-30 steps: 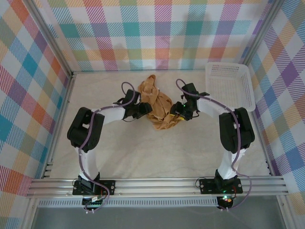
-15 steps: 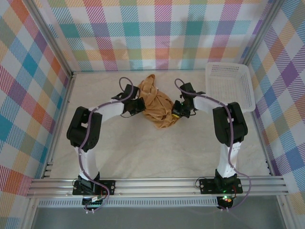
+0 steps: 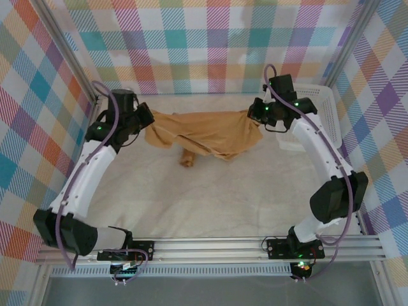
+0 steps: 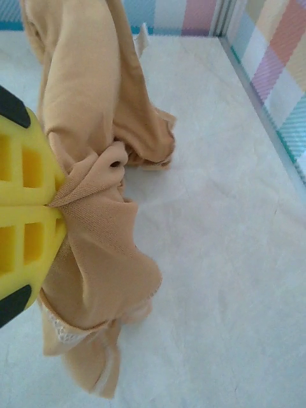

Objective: Fold the inside-out t-shirt

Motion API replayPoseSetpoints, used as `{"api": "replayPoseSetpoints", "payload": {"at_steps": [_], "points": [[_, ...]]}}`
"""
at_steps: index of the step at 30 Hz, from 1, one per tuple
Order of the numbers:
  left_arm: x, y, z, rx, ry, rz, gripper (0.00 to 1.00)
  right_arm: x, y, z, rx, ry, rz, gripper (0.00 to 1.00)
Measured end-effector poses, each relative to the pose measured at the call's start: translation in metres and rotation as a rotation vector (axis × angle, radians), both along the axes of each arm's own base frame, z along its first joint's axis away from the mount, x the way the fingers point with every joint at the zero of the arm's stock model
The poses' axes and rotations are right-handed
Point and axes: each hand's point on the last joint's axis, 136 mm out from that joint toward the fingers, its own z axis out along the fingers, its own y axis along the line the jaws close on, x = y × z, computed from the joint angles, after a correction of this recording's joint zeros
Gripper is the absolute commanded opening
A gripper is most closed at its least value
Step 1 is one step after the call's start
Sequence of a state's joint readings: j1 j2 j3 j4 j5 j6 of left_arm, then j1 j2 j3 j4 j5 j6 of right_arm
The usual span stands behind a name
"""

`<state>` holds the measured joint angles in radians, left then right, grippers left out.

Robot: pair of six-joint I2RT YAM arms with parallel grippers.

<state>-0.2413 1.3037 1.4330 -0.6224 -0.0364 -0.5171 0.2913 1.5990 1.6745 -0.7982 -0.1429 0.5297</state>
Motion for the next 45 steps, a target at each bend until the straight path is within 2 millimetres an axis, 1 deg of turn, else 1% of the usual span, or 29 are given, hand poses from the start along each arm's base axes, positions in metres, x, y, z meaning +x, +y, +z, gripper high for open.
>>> {"api": "replayPoseSetpoints", "payload": {"at_steps": [5, 7, 9, 13, 15, 16, 18, 19, 21, 23, 24, 26, 27, 29, 30, 31, 32, 33, 34, 35, 36, 37, 38, 39, 41, 42, 43, 45], "points": [[-0.036, 0.011, 0.057, 0.001, -0.103, 0.001, 0.0, -0.023, 0.003, 0.038, 0.036, -0.031, 0.045, 0.0], [-0.053, 0.016, 0.082, -0.002, -0.155, 0.002, 0.0, -0.034, 0.004, 0.059, 0.06, -0.06, 0.065, 0.0], [-0.07, 0.022, 0.109, -0.002, -0.213, 0.004, 0.0, -0.045, 0.004, 0.082, 0.086, -0.101, 0.082, 0.0], [-0.102, 0.033, 0.166, 0.002, -0.346, 0.012, 0.0, -0.072, 0.004, 0.144, 0.153, -0.237, 0.123, 0.0], [-0.117, 0.038, 0.186, 0.005, -0.399, 0.018, 0.0, -0.087, 0.004, 0.166, 0.185, -0.29, 0.145, 0.0], [-0.124, 0.04, 0.194, 0.007, -0.423, 0.02, 0.0, -0.094, 0.005, 0.176, 0.205, -0.311, 0.159, 0.0], [-0.134, 0.044, 0.205, 0.008, -0.457, 0.025, 0.0, -0.104, 0.008, 0.188, 0.243, -0.333, 0.188, 0.0], [-0.137, 0.045, 0.206, 0.01, -0.465, 0.026, 0.0, -0.107, 0.011, 0.191, 0.258, -0.338, 0.203, 0.0], [-0.142, 0.047, 0.206, 0.015, -0.472, 0.026, 0.0, -0.103, 0.015, 0.188, 0.271, -0.326, 0.216, 0.0], [-0.138, 0.045, 0.197, 0.019, -0.452, 0.02, 0.0, -0.09, 0.02, 0.172, 0.269, -0.286, 0.215, 0.0], [-0.13, 0.042, 0.186, 0.024, -0.42, 0.011, 0.0, -0.08, 0.023, 0.158, 0.265, -0.252, 0.208, 0.0], [-0.107, 0.032, 0.153, 0.031, -0.334, -0.013, 0.0, -0.054, 0.03, 0.122, 0.253, -0.166, 0.195, 0.0], [-0.09, 0.026, 0.129, 0.036, -0.273, -0.023, 0.0, -0.035, 0.036, 0.095, 0.241, -0.104, 0.185, 0.0], [-0.057, 0.015, 0.073, 0.051, -0.136, -0.037, 0.0, -0.002, 0.044, 0.044, 0.212, 0.007, 0.164, 0.0], [-0.042, 0.011, 0.045, 0.061, -0.068, -0.039, 0.0, 0.017, 0.049, 0.012, 0.189, 0.072, 0.15, 0.06], [-0.023, 0.007, 0.006, 0.077, 0.024, -0.039, 0.0, 0.036, 0.052, -0.021, 0.164, 0.14, 0.133, 0.14], [-0.013, 0.005, -0.023, 0.09, 0.092, -0.039, 0.0, 0.05, 0.054, -0.046, 0.141, 0.184, 0.12, 0.18], [-0.003, 0.003, -0.059, 0.105, 0.177, -0.037, 0.0, 0.065, 0.055, -0.077, 0.106, 0.24, 0.101, 0.23], [0.003, 0.003, -0.089, 0.119, 0.251, -0.034, 0.0, 0.078, 0.054, -0.1, 0.073, 0.269, 0.088, 0.28], [0.006, 0.003, -0.11, 0.128, 0.304, -0.032, 0.0, 0.085, 0.053, -0.12, 0.038, 0.29, 0.079, 0.3], [0.007, 0.004, -0.128, 0.134, 0.348, -0.027, 0.0, 0.087, 0.049, -0.138, -0.001, 0.316, 0.067, 0.31], [0.008, 0.005, -0.14, 0.137, 0.377, -0.024, 0.0, 0.082, 0.045, -0.154, -0.041, 0.354, 0.055, 0.33], [0.008, 0.006, -0.145, 0.134, 0.391, -0.022, 0.0, 0.076, 0.041, -0.164, -0.067, 0.376, 0.053, 0.34], [0.008, 0.006, -0.147, 0.127, 0.393, -0.02, 0.0, 0.066, 0.035, -0.172, -0.094, 0.393, 0.048, 0.37], [0.013, 0.004, -0.143, 0.11, 0.369, -0.019, 0.0, 0.035, 0.023, -0.184, -0.146, 0.433, 0.043, 0.4], [0.015, 0.003, -0.141, 0.1, 0.356, -0.019, 0.0, 0.014, 0.018, -0.187, -0.172, 0.452, 0.046, 0.4], [0.017, 0.002, -0.139, 0.096, 0.346, -0.02, 0.0, -0.007, 0.015, -0.188, -0.191, 0.467, 0.052, 0.4], [0.019, 0.001, -0.139, 0.088, 0.338, -0.022, 0.0, -0.043, 0.011, -0.187, -0.204, 0.477, 0.07, 0.4]]}}
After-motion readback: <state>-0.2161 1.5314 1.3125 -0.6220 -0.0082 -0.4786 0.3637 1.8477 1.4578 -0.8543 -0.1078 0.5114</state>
